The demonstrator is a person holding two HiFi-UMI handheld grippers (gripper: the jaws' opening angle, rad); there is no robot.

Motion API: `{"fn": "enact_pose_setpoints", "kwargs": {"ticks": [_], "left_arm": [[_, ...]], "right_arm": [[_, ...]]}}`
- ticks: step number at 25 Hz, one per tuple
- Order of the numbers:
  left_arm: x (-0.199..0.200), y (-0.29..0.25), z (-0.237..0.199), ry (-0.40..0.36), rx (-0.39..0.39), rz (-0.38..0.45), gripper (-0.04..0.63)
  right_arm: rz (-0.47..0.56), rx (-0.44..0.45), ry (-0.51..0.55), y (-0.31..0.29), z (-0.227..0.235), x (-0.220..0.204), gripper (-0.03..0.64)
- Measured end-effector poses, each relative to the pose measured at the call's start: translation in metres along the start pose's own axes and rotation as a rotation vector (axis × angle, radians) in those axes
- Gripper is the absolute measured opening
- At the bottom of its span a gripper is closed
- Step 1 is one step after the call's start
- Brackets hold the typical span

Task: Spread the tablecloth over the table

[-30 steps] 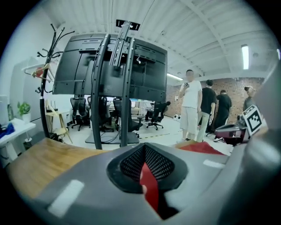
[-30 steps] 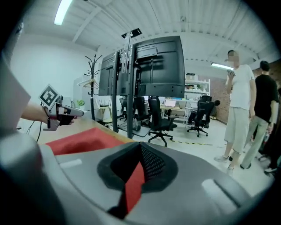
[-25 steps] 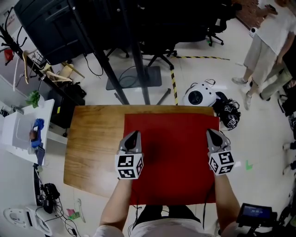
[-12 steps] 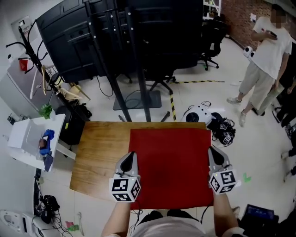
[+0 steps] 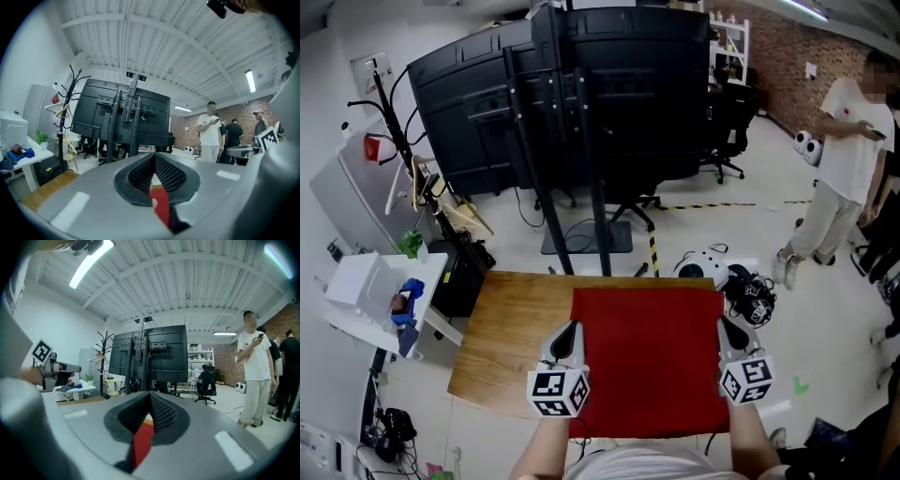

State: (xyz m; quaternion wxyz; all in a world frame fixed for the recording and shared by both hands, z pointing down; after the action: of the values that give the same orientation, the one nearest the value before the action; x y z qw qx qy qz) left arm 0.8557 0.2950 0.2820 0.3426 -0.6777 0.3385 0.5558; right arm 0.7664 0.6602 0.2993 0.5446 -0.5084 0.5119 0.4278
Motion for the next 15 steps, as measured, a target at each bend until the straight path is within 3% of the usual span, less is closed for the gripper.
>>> {"fn": "enact_pose_setpoints", "kwargs": {"ticks": [10, 15], "left_arm": [[-0.0025, -0.0047, 0.0016, -0.001, -0.007, -0.016, 0.006], [0.0015, -0.0078, 0.0011, 0.045, -0.024, -0.007, 0.006]], "right_arm": [[-0.007, -0.011, 0.013, 0.0012, 0.0011, 0.0027, 0.005], [-0.015, -0.009, 0.012, -0.0008, 0.0013, 0.0014, 0.005]]}}
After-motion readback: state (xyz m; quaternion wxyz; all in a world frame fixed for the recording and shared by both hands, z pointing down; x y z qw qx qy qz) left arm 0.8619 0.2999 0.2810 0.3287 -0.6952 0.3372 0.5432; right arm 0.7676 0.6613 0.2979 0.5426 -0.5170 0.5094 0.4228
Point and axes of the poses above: the fingertips, and each gripper's own axes: y backward along the fingers, z to its right, x out of its top, the point moved 10 cm from there along y, backward along the fingers, and after that the axes turned 1 degree about y, right-handed, at the moved point
